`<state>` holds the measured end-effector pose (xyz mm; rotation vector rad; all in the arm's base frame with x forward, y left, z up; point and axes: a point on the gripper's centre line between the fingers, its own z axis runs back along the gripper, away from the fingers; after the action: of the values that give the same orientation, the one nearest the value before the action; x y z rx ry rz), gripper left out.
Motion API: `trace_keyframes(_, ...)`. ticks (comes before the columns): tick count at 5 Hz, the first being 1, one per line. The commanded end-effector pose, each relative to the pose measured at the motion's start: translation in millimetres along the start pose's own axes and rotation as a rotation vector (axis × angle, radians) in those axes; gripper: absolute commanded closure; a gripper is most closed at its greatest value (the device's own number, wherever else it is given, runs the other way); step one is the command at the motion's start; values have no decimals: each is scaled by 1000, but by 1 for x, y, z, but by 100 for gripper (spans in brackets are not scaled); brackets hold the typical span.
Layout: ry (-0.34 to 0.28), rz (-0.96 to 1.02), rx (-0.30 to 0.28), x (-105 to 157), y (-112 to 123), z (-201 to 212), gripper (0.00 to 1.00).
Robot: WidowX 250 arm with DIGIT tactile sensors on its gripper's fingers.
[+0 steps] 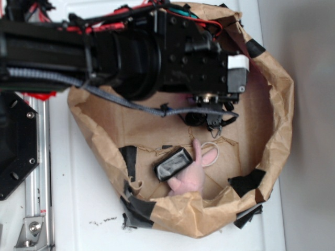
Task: Grab the wood chip.
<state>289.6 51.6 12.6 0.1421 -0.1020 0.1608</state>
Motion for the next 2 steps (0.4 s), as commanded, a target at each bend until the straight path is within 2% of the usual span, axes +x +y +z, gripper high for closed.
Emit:
trace_keyframes(1,-34,-305,-131,-39,16,99,100)
trace_keyframes(2,-100,-346,-175,-46,22,147,100)
